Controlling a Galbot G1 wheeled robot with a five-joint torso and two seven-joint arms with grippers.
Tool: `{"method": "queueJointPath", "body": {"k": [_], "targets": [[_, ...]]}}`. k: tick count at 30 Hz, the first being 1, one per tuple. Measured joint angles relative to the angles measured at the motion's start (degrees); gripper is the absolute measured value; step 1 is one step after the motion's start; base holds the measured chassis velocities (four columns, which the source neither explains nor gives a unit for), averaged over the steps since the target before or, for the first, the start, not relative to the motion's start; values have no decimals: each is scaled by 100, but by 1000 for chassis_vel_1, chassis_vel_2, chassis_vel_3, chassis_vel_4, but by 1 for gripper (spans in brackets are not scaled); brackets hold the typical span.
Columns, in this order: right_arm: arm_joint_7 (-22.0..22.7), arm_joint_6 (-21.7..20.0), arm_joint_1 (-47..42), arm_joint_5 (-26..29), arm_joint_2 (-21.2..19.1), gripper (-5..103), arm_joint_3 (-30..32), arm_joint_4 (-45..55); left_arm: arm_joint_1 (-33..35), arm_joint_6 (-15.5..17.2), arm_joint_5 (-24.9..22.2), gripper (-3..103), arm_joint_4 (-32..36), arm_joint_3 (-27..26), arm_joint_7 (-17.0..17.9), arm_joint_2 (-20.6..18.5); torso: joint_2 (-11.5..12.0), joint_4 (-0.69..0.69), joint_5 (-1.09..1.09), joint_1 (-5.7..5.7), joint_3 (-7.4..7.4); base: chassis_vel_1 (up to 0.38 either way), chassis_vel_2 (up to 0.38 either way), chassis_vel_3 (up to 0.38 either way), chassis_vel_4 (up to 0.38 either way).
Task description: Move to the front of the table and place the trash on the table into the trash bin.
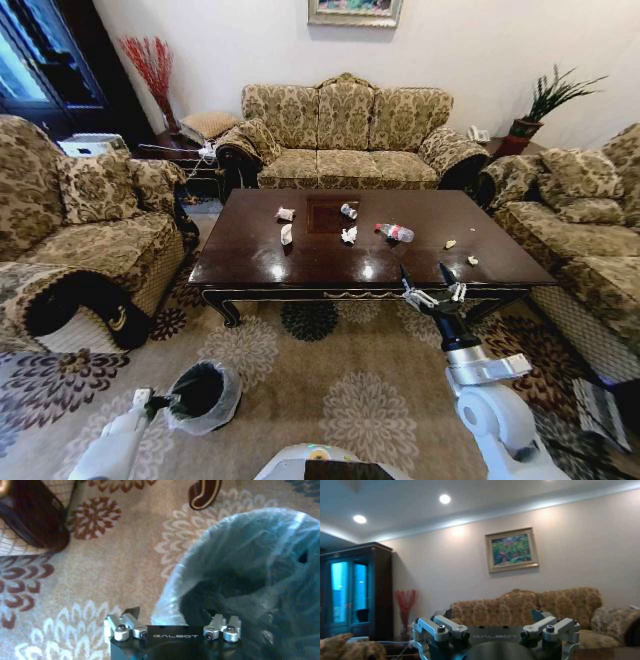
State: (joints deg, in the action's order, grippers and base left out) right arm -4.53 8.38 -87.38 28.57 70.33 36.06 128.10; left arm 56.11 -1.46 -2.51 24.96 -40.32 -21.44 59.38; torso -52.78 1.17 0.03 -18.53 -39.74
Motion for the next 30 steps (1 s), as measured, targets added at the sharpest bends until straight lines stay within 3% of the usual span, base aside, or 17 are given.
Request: {"method": "queueJointPath", "body": {"k": [7, 9, 10, 13, 15, 20, 22, 26, 30], "targets": [[14, -94, 30, 22, 36, 100, -12, 28, -169, 121, 424, 51, -242, -185, 9, 98, 0, -1, -5, 0, 0, 0, 0, 0, 0], [14, -103, 41, 14, 39, 100, -14, 24, -179, 125, 460, 51, -262, -192, -7, 100, 0, -1, -5, 0, 0, 0, 0, 0, 0], [16, -123, 74, -11, 54, 100, -14, -12, -203, 97, 532, 40, -332, -200, -50, 103, 0, 0, -3, 0, 0, 0, 0, 0, 0], [41, -124, 88, -26, 80, 100, 3, -44, -246, 57, 550, 35, -413, -223, -69, 132, 0, 1, 1, 0, 0, 0, 0, 0, 0], [85, -127, 48, -30, 100, 100, 32, -43, -279, 66, 553, 24, -438, -270, -69, 223, 0, 1, 2, 0, 0, 0, 0, 0, 0], [88, -135, 55, -25, 81, 100, 34, -52, -296, 101, 512, 8, -398, -312, -58, 313, 0, 0, 5, 1, 1, 0, 0, 0, 0], [93, -138, 110, -9, 87, 100, 34, -101, -247, 123, 254, 2, -332, -321, -39, 360, 0, -1, 5, 1, 1, 0, 0, 0, 0], [109, -138, 153, -1, 94, 100, 30, -129, -84, 140, -55, 0, -171, -322, -36, 365, 0, -1, 3, 0, 1, 0, 0, 0, 0], [122, -138, 173, 46, 112, 100, 24, -116, 319, -7, -481, 0, 158, -327, -150, 307, 0, -1, -15, 0, 0, 0, 0, 0, 0]]}}
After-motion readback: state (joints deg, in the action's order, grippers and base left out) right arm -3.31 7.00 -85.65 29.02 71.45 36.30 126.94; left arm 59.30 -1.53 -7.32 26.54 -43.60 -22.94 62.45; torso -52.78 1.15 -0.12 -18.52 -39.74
